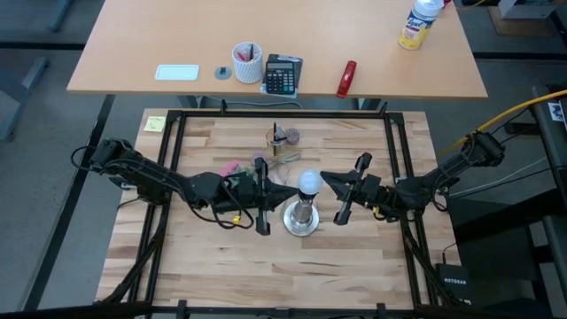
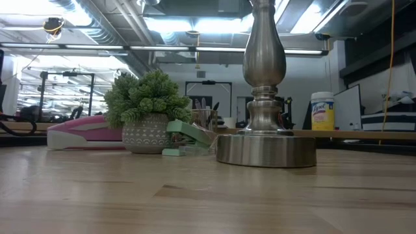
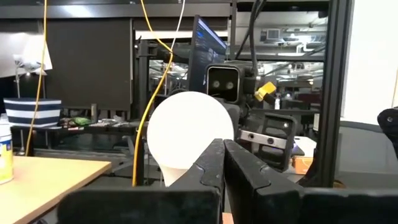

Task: Screw lightbulb
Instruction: Remove the lightbulb from the lamp

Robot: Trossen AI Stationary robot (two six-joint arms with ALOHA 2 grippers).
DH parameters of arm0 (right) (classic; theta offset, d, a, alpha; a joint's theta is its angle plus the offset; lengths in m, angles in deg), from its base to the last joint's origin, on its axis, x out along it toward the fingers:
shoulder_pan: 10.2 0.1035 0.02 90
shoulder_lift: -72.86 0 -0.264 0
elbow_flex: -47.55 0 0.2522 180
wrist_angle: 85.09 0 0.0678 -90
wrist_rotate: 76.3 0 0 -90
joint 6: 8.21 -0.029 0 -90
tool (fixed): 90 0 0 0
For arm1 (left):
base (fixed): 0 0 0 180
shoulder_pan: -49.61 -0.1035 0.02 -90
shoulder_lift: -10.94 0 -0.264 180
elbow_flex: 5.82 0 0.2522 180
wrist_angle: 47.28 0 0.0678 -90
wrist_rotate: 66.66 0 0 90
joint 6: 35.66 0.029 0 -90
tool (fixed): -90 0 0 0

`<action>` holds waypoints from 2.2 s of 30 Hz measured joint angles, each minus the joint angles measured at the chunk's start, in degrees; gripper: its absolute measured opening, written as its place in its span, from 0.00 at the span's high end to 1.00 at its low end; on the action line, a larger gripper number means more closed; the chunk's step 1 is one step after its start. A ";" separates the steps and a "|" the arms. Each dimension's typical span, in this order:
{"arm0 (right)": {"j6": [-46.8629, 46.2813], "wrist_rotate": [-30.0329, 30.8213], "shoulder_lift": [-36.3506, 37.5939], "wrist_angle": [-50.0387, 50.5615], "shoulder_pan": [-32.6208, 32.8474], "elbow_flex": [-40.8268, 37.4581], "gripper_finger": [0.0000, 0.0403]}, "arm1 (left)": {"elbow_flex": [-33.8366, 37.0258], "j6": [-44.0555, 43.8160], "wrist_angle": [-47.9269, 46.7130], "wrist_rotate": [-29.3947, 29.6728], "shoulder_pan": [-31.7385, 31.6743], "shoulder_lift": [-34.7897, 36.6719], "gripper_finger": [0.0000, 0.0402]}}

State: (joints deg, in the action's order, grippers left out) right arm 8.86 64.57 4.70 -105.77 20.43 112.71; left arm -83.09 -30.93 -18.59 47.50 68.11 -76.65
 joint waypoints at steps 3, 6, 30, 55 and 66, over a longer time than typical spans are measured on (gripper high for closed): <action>1.69 0.58 0.13 -0.01 0.02 0.00 0.96 | 0.00 1.16 0.73 0.14 0.43 0.00 1.00; 2.82 1.47 0.77 -0.23 0.09 -0.02 0.96 | 0.00 2.65 2.50 0.22 0.99 0.00 1.00; 2.95 -6.93 2.73 -0.56 7.98 -0.04 0.96 | 0.00 4.76 8.90 3.74 -3.39 0.00 1.00; -1.82 -8.44 2.27 1.97 1.22 -0.04 0.96 | 0.00 -2.49 0.31 -1.23 -4.43 0.00 1.00; -1.82 -8.30 2.29 1.97 0.77 -0.04 0.96 | 0.00 -2.63 0.17 -1.09 -3.66 0.04 1.00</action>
State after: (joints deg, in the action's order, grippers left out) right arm 7.04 56.27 6.99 -103.80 21.20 112.67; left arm -83.09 -33.56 -18.41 46.41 64.45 -76.61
